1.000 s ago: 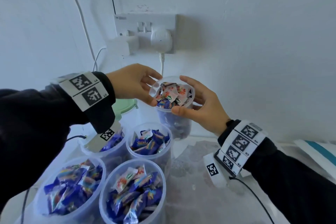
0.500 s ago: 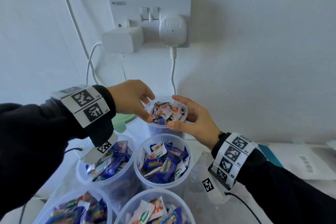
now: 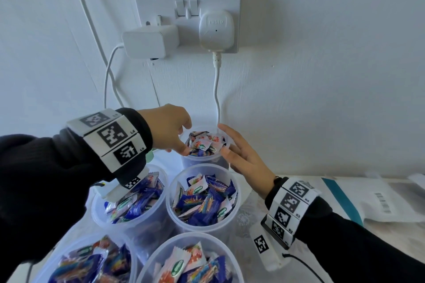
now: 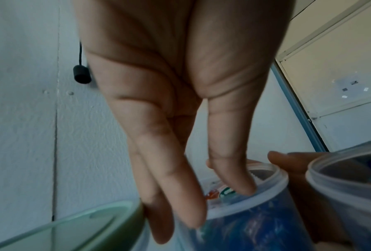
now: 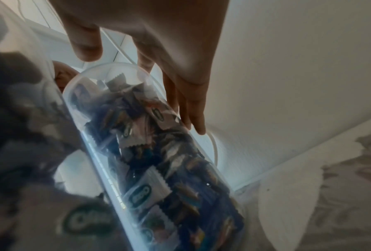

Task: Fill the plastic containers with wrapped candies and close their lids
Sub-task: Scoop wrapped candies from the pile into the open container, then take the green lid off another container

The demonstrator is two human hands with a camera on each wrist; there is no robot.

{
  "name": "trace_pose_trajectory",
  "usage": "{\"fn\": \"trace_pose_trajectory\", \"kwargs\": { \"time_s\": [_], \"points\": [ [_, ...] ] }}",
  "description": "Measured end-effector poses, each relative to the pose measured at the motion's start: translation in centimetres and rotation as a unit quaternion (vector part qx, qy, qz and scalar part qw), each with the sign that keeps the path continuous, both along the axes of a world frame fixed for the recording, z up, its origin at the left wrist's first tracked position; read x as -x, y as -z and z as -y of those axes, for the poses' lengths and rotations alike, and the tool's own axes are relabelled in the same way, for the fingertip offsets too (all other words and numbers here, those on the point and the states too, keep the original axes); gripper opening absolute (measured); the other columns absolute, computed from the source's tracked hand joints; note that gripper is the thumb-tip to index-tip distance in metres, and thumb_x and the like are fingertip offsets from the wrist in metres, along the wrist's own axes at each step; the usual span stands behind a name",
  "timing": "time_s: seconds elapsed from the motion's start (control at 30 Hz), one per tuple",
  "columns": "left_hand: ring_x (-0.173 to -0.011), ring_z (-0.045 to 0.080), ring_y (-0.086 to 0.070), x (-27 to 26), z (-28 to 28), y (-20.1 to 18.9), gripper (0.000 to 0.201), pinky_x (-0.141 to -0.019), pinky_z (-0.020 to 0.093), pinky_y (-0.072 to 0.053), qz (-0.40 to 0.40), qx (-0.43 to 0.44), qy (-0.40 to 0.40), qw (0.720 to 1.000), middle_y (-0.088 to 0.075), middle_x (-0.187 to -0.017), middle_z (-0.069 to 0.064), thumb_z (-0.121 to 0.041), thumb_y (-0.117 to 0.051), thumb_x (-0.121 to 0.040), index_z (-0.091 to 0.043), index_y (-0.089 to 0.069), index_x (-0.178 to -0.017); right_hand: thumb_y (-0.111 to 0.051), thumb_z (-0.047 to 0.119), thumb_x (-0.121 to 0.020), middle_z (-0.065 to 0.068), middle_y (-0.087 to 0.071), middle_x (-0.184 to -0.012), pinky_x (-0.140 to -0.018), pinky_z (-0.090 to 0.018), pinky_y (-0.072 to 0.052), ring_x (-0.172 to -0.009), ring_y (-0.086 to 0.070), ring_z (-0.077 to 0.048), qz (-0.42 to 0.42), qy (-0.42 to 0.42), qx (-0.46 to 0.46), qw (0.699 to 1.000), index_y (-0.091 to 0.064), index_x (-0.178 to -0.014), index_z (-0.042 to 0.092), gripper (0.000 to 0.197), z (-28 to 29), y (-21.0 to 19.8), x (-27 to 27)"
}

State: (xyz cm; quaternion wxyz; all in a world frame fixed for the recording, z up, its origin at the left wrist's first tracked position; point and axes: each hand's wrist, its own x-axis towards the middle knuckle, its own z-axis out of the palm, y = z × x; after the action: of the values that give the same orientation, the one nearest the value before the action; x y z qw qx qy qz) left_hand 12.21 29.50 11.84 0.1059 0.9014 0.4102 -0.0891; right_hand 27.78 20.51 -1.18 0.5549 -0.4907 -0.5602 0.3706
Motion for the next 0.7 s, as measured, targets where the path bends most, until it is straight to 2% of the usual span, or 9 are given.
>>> {"fn": "trace_pose_trajectory", "kwargs": {
  "time_s": [0.07,0.13,0.23,0.3,0.47,0.53,0.6,0.67,0.7],
  "points": [
    [-0.068,0.009,-0.063,0.1,0.1,-0.1,0.066,-0.074,0.022,-0.051,-0.001,0.001,0.000,1.000,-0.053,-0.128,0.003,-0.030,-0.071,-0.080,-0.012,-0.042,-0.136,-0.055,0.052,-0.077,0.007,-0.061,-0.117,-0.101,-0.027,-0.045,-0.110,-0.059,-0.006,0.012,0.011,-0.002,1.000,-0.035,-0.133,0.046,0.059,0.1,0.4,0.1],
    [-0.083,0.013,-0.066,0.1,0.2,-0.1,0.068,-0.083,0.025,-0.050,-0.010,-0.006,0.006,1.000,-0.053,-0.130,0.004,-0.032,-0.072,-0.079,-0.012,-0.043,-0.136,-0.056,0.053,-0.075,0.010,-0.063,-0.107,-0.100,-0.031,-0.046,-0.106,-0.061,-0.005,0.022,0.024,-0.007,0.999,-0.037,-0.131,0.046,0.060,0.0,0.5,0.1],
    [-0.105,0.016,-0.058,0.1,0.5,-0.3,0.076,-0.090,0.023,-0.043,-0.026,-0.015,0.009,1.000,-0.052,-0.131,0.003,-0.038,-0.075,-0.075,-0.011,-0.041,-0.137,-0.062,0.048,-0.082,0.018,-0.060,-0.111,-0.092,-0.016,-0.046,-0.104,-0.059,0.006,0.038,0.039,-0.014,0.998,-0.039,-0.131,0.041,0.054,0.1,0.3,0.1],
    [-0.105,0.017,-0.056,0.0,0.6,-0.4,0.079,-0.090,0.024,-0.043,-0.027,-0.013,0.009,1.000,-0.053,-0.130,0.003,-0.038,-0.077,-0.072,-0.010,-0.041,-0.137,-0.062,0.045,-0.084,0.026,-0.056,-0.116,-0.087,-0.008,-0.042,-0.104,-0.057,0.011,0.045,0.046,-0.020,0.998,-0.041,-0.134,0.035,0.055,0.4,0.3,0.3],
    [-0.097,0.015,-0.056,0.1,0.9,-0.4,0.077,-0.090,0.024,-0.044,-0.025,-0.007,0.007,1.000,-0.055,-0.127,0.003,-0.037,-0.078,-0.071,-0.011,-0.045,-0.135,-0.058,0.055,-0.074,0.013,-0.058,-0.125,-0.095,-0.021,-0.047,-0.113,-0.058,-0.004,0.052,0.047,-0.017,0.997,-0.042,-0.133,0.039,0.064,0.4,0.6,0.0],
    [-0.094,0.012,-0.054,0.4,0.8,-0.6,0.066,-0.087,0.022,-0.043,-0.025,-0.007,0.003,1.000,-0.057,-0.123,0.001,-0.036,-0.077,-0.073,-0.013,-0.051,-0.129,-0.061,0.059,-0.072,0.009,-0.060,-0.124,-0.096,-0.027,-0.048,-0.113,-0.059,-0.010,0.050,0.040,-0.012,0.998,-0.042,-0.131,0.045,0.063,0.3,0.7,-0.1],
    [-0.089,0.010,-0.051,0.9,0.5,-1.3,0.045,-0.082,0.023,-0.040,-0.008,-0.029,-0.007,1.000,-0.059,-0.109,-0.003,-0.038,-0.074,-0.075,-0.019,-0.060,-0.113,-0.061,0.061,-0.071,0.005,-0.059,-0.125,-0.097,-0.032,-0.049,-0.114,-0.059,-0.014,0.046,0.036,-0.006,0.998,-0.042,-0.129,0.049,0.061,0.3,0.7,-0.2],
    [-0.087,0.011,-0.047,1.6,-0.2,-2.3,0.035,-0.080,0.026,-0.037,0.012,-0.068,-0.034,0.997,-0.051,-0.095,-0.008,-0.042,-0.072,-0.075,-0.024,-0.059,-0.103,-0.058,0.058,-0.073,0.009,-0.056,-0.128,-0.099,-0.030,-0.047,-0.115,-0.057,-0.010,0.045,0.032,-0.006,0.998,-0.041,-0.130,0.047,0.060,0.3,0.7,-0.1],
    [-0.090,0.012,-0.045,2.0,-0.5,-2.8,0.039,-0.083,0.027,-0.037,0.006,-0.079,-0.051,0.996,-0.048,-0.095,-0.009,-0.044,-0.071,-0.076,-0.023,-0.057,-0.106,-0.057,0.057,-0.074,0.013,-0.055,-0.128,-0.098,-0.026,-0.047,-0.114,-0.057,-0.006,0.045,0.029,-0.007,0.999,-0.040,-0.131,0.045,0.060,0.4,0.7,-0.1]
  ]
}}
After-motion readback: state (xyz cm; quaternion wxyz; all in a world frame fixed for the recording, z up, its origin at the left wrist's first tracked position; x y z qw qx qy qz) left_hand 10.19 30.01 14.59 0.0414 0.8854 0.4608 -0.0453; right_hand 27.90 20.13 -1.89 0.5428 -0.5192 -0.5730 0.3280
